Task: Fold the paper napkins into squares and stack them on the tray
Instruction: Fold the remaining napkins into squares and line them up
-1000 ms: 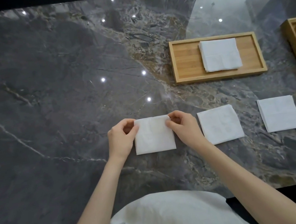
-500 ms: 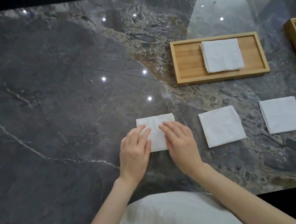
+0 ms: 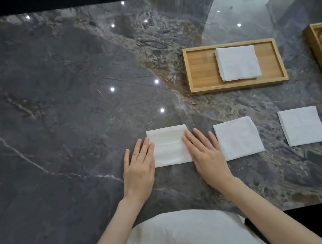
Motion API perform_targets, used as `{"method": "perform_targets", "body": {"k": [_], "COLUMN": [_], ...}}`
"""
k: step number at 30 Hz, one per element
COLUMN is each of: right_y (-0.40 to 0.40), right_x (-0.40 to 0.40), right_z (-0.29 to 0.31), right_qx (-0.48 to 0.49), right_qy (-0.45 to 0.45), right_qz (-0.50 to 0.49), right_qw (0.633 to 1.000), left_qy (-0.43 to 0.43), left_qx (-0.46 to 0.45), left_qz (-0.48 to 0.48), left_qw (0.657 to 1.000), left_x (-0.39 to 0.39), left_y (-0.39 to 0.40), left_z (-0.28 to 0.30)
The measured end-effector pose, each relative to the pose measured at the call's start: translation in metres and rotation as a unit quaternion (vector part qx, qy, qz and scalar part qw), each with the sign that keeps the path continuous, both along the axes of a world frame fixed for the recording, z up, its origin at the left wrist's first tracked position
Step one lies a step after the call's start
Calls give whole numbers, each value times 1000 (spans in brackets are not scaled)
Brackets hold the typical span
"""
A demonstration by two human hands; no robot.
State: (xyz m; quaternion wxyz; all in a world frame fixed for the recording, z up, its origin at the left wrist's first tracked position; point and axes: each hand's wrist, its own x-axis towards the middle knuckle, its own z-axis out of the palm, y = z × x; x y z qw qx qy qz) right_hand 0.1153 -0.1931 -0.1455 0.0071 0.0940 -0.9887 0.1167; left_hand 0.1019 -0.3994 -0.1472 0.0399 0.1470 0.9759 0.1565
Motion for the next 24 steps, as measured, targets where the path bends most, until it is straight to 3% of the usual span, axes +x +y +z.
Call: {"method": "perform_targets", "body": {"k": [4, 9, 16, 20, 24], "right_y": [-10, -9, 8, 3, 0], "right_x": [0, 19, 26, 24, 22], "right_z": [5, -4, -1, 0, -3], "right_qx": [-42, -75, -92, -118, -115], "right_qy": [29, 53, 86, 102, 103], "right_qz": [-5, 58, 13, 48, 71], "right_qw": [999, 994, 992, 987, 985], "left_qy": [33, 44, 57, 116, 120], "left_qx": [54, 36, 55, 83, 77], "left_qz": [33, -2, 26, -56, -97], "left_qw": [997, 998, 997, 988, 985], "left_x": [0, 10, 14, 18, 18], "left_y": [0, -6, -5, 0, -3], "left_z": [5, -2, 5, 4, -6]}}
